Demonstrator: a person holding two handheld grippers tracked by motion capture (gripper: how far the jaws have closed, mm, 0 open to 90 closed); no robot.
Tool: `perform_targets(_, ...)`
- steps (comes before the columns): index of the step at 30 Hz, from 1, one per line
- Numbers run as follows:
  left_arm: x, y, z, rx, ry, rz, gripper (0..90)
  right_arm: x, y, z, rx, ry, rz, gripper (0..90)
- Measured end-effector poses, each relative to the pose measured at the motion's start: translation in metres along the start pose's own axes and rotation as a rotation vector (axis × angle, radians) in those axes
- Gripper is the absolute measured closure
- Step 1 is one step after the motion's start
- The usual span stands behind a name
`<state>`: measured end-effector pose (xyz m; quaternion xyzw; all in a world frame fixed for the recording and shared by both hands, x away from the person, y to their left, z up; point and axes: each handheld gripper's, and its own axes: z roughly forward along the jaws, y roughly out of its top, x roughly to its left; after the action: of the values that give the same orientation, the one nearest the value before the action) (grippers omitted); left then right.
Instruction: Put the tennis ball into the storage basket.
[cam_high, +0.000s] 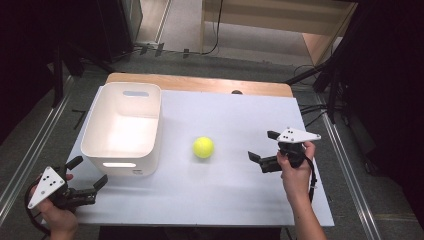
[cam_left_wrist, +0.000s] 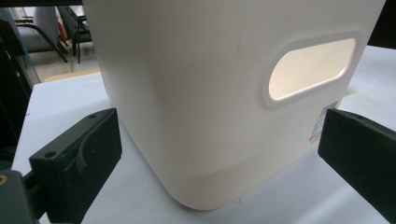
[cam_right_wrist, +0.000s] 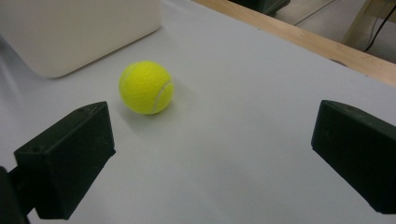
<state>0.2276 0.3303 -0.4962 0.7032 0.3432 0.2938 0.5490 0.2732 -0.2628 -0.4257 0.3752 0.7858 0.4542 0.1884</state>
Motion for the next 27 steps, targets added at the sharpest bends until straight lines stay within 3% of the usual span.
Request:
perform_targets(19, 0.000, 0.000, 0.000, -0.003, -0.001, -0.004, 0.0, 0.004, 0.019, 0.026, 0.027, 0.033, -0.040, 0.7)
perform_targets(27, 0.000, 0.000, 0.000, -0.002, -0.004, -0.002, 0.0, 0.009, 0.027, 0.036, 0.078, 0.053, -0.057, 0.4)
